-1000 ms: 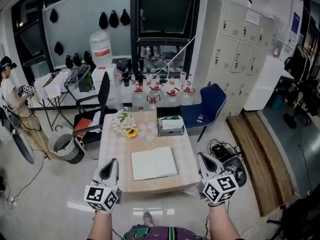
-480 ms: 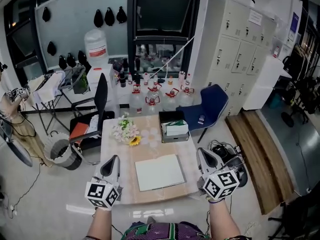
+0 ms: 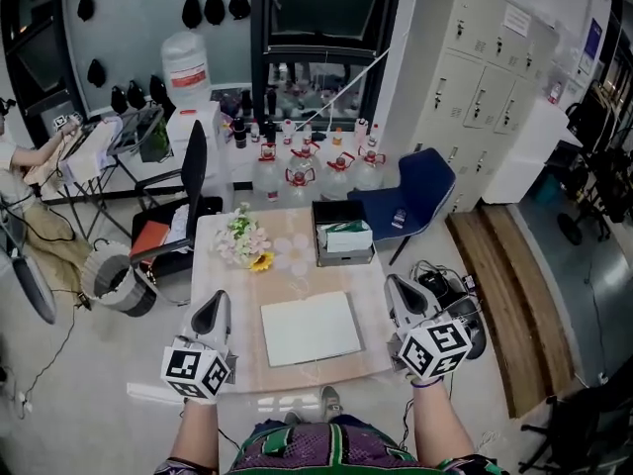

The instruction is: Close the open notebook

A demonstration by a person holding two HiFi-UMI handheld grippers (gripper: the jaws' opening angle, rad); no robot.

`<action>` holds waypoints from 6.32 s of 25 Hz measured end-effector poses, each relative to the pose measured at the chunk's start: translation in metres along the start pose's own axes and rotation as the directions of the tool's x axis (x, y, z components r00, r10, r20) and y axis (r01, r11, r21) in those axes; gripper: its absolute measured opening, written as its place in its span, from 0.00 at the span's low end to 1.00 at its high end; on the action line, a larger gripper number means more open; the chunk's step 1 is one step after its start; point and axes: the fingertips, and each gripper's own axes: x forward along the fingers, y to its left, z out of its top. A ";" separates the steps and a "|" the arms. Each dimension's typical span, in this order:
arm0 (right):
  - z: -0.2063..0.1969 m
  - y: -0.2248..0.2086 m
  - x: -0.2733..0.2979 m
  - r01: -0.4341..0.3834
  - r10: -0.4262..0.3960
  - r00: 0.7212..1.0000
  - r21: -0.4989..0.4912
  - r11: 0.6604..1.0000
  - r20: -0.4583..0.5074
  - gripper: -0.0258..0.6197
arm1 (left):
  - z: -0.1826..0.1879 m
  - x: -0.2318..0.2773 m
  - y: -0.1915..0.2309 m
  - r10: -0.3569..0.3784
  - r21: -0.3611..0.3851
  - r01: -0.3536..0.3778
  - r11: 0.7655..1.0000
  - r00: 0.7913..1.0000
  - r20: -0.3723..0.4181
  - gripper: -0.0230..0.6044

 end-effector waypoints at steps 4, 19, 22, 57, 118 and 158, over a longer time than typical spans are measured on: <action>-0.004 -0.012 0.013 -0.048 0.048 0.999 0.002 0.999 -0.003 0.04 | -0.006 0.006 -0.010 0.036 0.005 -0.036 0.999 0.999 -0.004 0.06; -0.019 -0.035 0.041 -0.144 0.144 0.989 -0.006 0.990 -0.025 0.06 | -0.023 0.034 -0.036 0.072 0.015 -0.071 0.997 0.997 -0.032 0.06; -0.025 -0.038 0.040 -0.149 0.149 0.988 0.001 0.989 -0.035 0.10 | -0.030 0.036 -0.040 0.073 0.014 -0.073 0.997 0.996 -0.048 0.06; -0.165 -0.029 0.066 -0.187 0.223 0.922 0.142 0.972 -0.317 0.22 | -0.144 0.052 -0.030 -0.019 -0.060 0.002 0.998 0.960 -0.280 0.25; -0.422 -0.099 0.069 0.185 0.022 0.652 0.187 0.965 -0.758 0.07 | -0.319 0.052 -0.007 0.001 -0.103 -0.078 0.992 0.799 -0.601 0.24; -0.292 -0.004 0.078 -0.043 0.152 0.817 0.205 0.978 -0.557 0.04 | -0.269 0.027 0.000 -0.028 -0.095 -0.021 0.995 0.876 -0.481 0.23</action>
